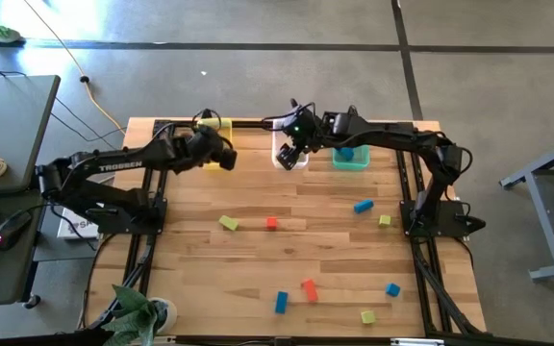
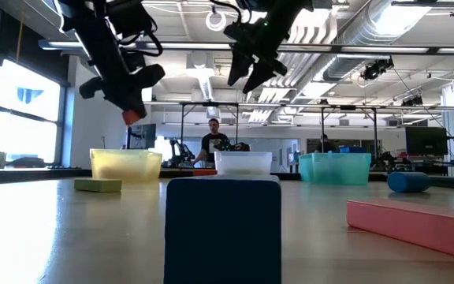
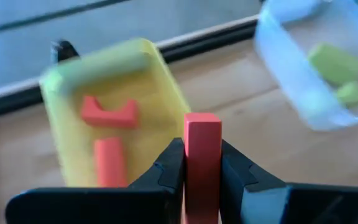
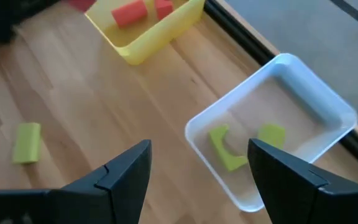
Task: Sort & place blocks by color
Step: Put the orange block into the yellow bin, then put the blue block into the green bin
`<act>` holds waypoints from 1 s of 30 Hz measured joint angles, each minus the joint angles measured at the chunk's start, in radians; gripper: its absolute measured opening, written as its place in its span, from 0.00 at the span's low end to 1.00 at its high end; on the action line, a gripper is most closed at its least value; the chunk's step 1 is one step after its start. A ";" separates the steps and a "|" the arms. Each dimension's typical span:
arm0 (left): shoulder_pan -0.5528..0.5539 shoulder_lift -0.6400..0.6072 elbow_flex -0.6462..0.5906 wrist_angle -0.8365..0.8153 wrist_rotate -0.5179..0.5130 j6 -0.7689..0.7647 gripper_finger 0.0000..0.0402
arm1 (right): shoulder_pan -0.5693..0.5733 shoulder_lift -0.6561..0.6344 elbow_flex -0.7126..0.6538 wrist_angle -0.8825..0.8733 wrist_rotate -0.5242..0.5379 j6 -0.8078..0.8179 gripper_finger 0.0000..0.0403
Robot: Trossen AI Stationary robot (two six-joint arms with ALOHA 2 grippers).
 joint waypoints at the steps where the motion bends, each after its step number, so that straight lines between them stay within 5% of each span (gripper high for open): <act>1: 0.023 0.001 0.000 0.001 0.000 0.036 0.09 | 0.009 0.000 0.000 -0.003 0.004 0.015 0.63; 11: 0.145 0.086 0.001 0.006 0.012 0.256 0.11 | 0.107 0.000 0.000 -0.199 0.086 0.251 0.63; 30: 0.143 0.158 0.001 0.012 0.120 0.302 0.38 | 0.361 0.002 0.000 -0.722 0.052 0.712 0.63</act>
